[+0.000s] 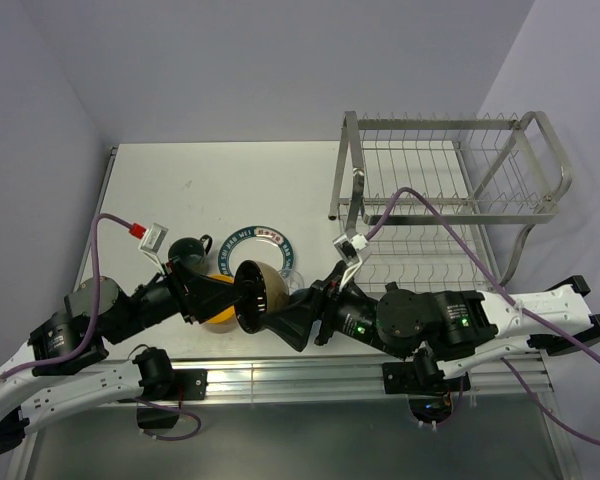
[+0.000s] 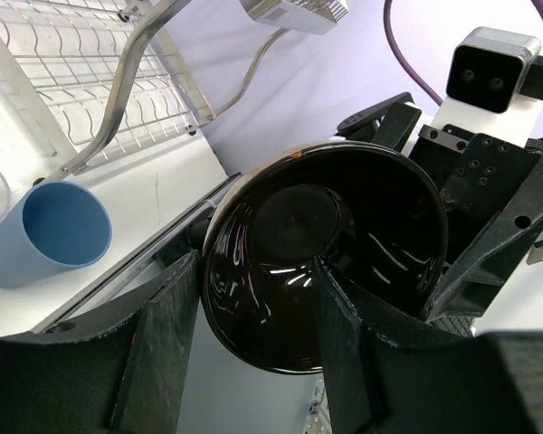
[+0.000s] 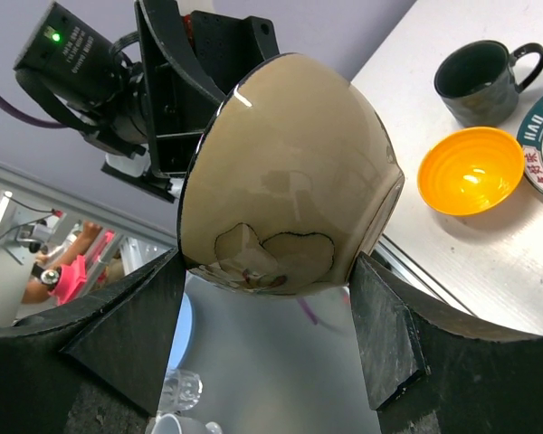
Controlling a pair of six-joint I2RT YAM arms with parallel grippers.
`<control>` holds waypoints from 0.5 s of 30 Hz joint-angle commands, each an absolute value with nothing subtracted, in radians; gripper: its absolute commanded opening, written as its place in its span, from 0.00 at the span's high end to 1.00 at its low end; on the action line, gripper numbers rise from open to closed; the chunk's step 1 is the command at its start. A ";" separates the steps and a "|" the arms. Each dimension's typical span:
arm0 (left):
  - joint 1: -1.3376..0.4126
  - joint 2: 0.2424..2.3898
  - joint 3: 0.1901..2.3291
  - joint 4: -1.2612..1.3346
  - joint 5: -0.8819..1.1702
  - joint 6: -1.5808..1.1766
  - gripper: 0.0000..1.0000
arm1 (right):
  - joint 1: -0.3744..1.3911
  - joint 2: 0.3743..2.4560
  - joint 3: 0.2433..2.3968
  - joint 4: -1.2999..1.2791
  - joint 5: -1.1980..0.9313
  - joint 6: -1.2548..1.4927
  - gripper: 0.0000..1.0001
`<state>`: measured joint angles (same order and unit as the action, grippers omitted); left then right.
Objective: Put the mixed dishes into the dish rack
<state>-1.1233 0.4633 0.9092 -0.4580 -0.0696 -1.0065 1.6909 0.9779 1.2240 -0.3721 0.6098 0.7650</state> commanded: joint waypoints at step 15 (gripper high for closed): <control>-1.129 0.465 0.927 -0.354 -0.037 -0.996 0.48 | 1.692 0.897 1.158 -0.189 0.607 0.735 1.00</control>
<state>-1.1233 0.4641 0.9092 -0.4320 -0.0635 -1.0065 1.6909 0.9188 1.1515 -0.2836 0.5999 0.7540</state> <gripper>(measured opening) 0.532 0.757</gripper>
